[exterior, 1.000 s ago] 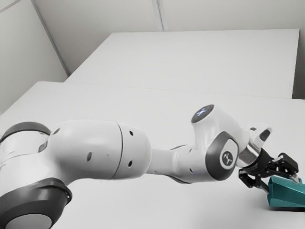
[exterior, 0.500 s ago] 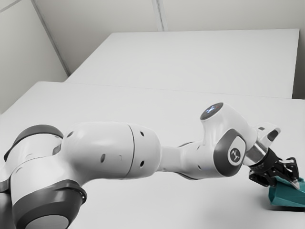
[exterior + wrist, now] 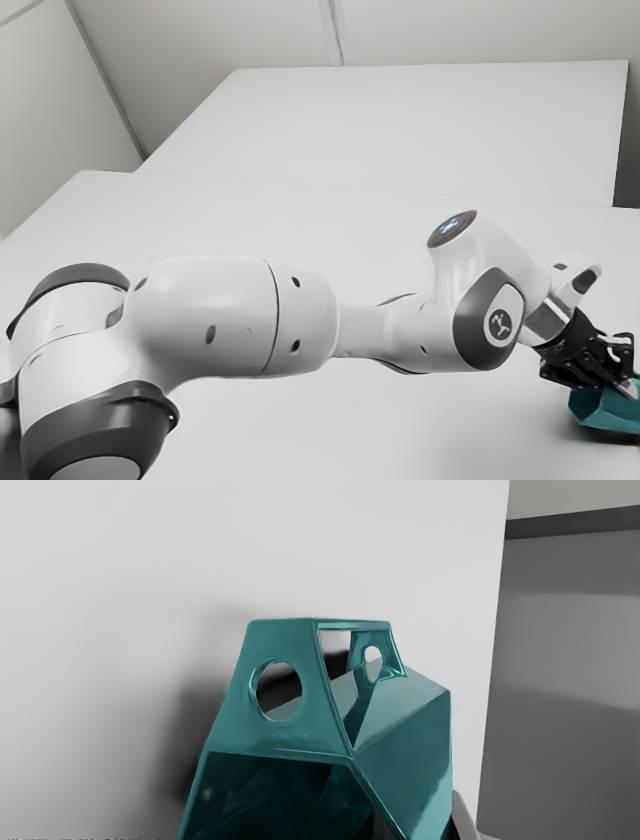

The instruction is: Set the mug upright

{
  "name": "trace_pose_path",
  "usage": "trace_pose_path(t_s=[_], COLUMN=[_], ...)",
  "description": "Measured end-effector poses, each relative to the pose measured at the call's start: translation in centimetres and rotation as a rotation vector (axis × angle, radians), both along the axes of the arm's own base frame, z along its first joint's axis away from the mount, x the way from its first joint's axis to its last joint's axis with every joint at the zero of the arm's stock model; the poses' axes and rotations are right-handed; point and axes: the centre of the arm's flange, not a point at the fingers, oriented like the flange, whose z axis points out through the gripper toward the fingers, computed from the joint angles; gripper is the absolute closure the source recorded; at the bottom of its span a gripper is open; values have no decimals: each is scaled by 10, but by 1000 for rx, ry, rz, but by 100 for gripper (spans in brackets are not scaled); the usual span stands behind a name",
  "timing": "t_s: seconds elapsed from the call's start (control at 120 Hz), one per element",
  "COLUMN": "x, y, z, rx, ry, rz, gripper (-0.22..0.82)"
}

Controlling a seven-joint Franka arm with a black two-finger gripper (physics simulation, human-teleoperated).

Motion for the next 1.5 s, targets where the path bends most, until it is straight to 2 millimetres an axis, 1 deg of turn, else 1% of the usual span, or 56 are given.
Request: trace_pose_path(t_s=[0.233,0.392,0.425,0.475,0.525,0.608,0.667,0.767,0.833,0.9,0.958,1.033,1.108,1.158,1.217,1.333,1.442,1.5], x=[-6,-8,-7,-5,-2,9,18,45,60,74,83,101,117,125,132,140,133,130], y=[-5,-4,-2,5,14,38,54,93,122,153,187,240,289,317,345,408,462,485], z=[8,37,46,61,72,91,101,115,127,130,126,120,121,121,120,105,101,97], rx=[6,30,38,59,88,154,204,290,348,402,440,488,539,570,593,616,633,646], ry=[-13,-77,-95,-124,-146,-187,-206,-218,-227,-213,-183,-144,-113,-93,-69,3,44,62], rz=[-18,-58,-69,-85,-100,-122,-130,-115,-103,-84,-58,-10,41,66,89,129,154,159], gripper=[76,77,77,77,77,77,77,77,78,78,78,78,78,78,78,78,78,78])
